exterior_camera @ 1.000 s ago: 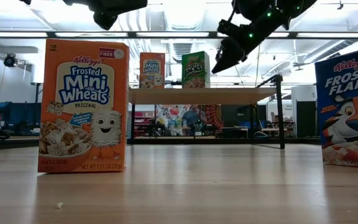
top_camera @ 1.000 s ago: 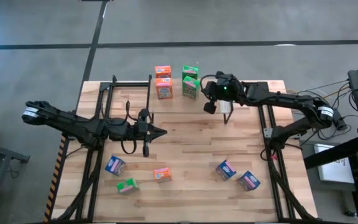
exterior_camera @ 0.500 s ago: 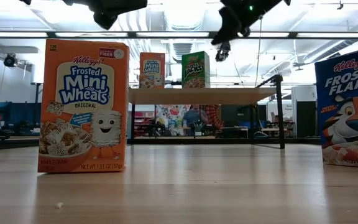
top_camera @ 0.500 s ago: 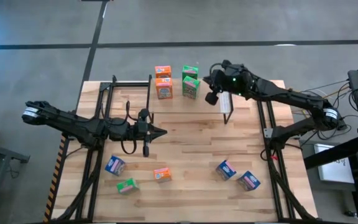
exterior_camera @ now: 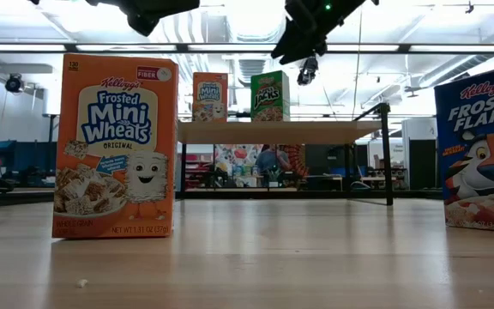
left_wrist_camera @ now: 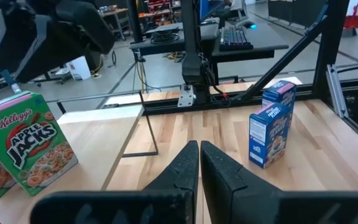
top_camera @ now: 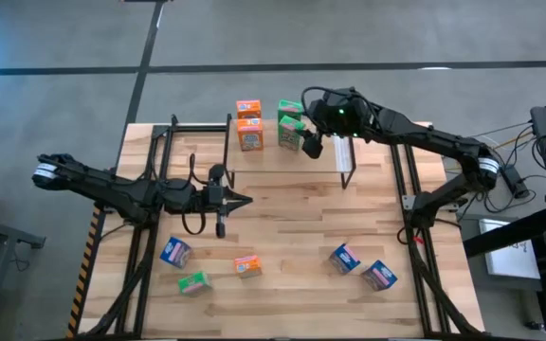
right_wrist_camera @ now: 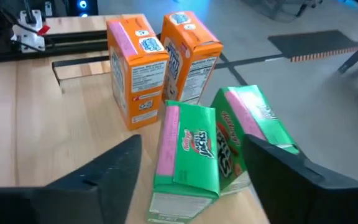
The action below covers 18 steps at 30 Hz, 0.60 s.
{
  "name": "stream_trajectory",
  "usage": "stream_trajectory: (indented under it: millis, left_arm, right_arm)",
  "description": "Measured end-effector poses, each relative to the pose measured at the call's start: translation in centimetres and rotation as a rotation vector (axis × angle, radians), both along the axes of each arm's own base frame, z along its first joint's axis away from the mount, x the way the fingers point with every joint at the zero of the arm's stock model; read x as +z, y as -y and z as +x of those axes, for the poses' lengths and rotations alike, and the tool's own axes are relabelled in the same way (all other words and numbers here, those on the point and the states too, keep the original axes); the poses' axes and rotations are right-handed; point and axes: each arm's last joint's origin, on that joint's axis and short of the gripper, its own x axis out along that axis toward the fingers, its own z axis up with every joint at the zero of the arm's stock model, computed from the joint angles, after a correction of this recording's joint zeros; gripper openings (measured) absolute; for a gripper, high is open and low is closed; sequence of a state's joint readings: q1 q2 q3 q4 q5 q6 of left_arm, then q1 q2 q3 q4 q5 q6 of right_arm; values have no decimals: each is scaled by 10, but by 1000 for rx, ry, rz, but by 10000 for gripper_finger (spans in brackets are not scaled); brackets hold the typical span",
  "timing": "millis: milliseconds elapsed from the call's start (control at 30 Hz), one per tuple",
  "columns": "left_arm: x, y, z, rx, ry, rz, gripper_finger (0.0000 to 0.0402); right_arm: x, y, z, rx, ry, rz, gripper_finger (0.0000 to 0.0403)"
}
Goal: Stack cereal on shelf
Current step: Put the right green cereal box aligned with the other green cereal box on the shelf
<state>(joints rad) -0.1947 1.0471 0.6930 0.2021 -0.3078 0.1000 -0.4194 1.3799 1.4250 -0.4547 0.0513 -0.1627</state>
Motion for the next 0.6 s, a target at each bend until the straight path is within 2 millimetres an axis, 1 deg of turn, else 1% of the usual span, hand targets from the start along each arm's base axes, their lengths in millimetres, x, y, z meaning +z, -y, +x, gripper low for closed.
stream_trajectory:
  millis: [133,233,600]
  left_arm:
    - [0,0,0,-3,-5,21,0]
    - [0,0,0,-5,-6,33,0]
    - [0,0,0,-7,-7,48,0]
  right_arm:
    - [-3,4,8,-10,-10,25,304]
    - [-9,6,14,-14,-31,39,312]
    - [-16,10,15,-40,-74,38,291]
